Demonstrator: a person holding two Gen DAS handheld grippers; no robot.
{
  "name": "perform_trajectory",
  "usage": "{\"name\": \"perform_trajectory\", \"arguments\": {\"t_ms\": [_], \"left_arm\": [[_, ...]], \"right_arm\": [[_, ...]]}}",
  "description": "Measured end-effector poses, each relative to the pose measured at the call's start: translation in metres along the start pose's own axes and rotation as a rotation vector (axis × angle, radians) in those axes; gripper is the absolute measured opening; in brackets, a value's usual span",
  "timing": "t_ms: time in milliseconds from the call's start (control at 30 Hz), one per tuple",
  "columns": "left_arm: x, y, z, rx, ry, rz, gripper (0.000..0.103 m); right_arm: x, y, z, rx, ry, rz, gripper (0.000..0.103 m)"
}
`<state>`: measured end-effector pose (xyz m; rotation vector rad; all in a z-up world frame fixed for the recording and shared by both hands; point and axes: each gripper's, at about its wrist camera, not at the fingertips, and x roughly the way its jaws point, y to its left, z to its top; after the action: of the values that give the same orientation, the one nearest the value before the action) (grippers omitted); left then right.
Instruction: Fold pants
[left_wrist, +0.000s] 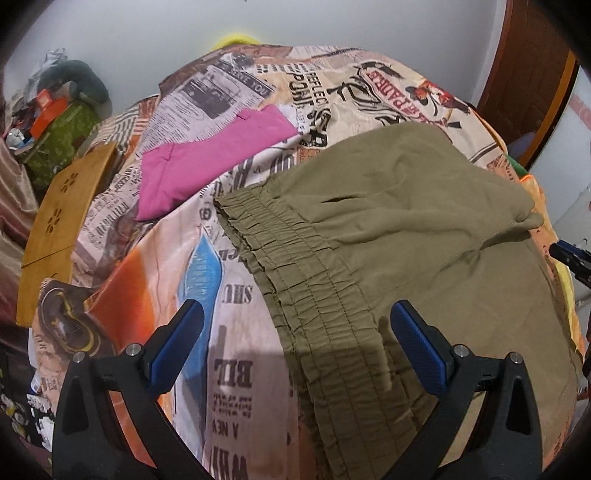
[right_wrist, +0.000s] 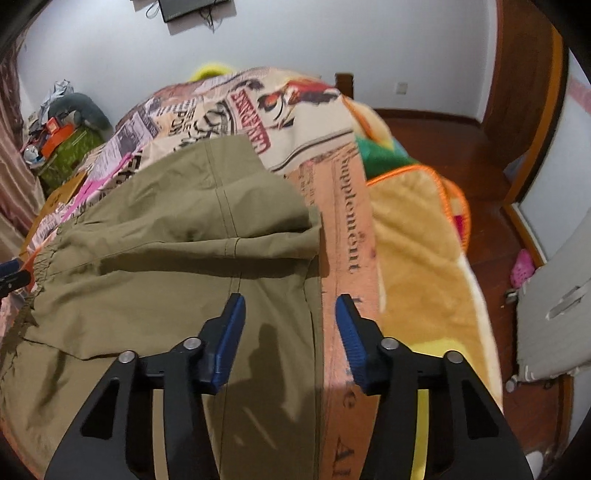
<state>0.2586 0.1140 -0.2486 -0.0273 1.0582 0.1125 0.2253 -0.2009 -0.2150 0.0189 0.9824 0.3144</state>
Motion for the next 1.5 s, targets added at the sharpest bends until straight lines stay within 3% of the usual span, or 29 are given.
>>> {"name": "perform_trajectory", "arguments": {"t_ms": [100,333,433,467,500,600,867,1300,1500], "left_arm": [[0.008,-0.002,0.001,0.013,0.027,-0.017,0.091],[0.026,-0.004,-0.004,0.022,0.067,-0.043,0.089],[0.029,-0.004,-0.006,0.018,0.066,-0.050,0.089],[0.029,-0.004,-0.006,0.017,0.066,-0.053,0.088],[0.029,-0.004,-0.007,0.017,0.065,-0.056,0.086],[0.028,-0.005,-0.008,0.027,0.058,-0.058,0.082],[0.029,-0.007,-0.006,0.091,0.027,0.023,0.080],[0.031,0.005,-0.010,0.105,0.018,0.024,0.082],[0.026,0.015,-0.006,0.042,0.044,-0.034,0.081]], "right_arm": [[0.013,-0.002,0.004,-0.004,0.020,0.025,0.042],[0.045,-0.002,0.011,-0.030,0.095,0.047,0.041],[0.051,-0.007,0.012,-0.012,0.089,0.060,0.041],[0.051,-0.008,0.012,-0.006,0.091,0.067,0.038],[0.052,-0.010,0.012,0.000,0.089,0.077,0.028],[0.052,-0.013,0.009,0.007,0.089,0.094,0.010],[0.048,0.002,0.009,-0.080,0.094,0.046,0.006],[0.034,0.001,-0.012,-0.027,0.109,0.086,0.005],[0.029,0.002,-0.012,-0.005,0.139,0.094,0.007]]}}
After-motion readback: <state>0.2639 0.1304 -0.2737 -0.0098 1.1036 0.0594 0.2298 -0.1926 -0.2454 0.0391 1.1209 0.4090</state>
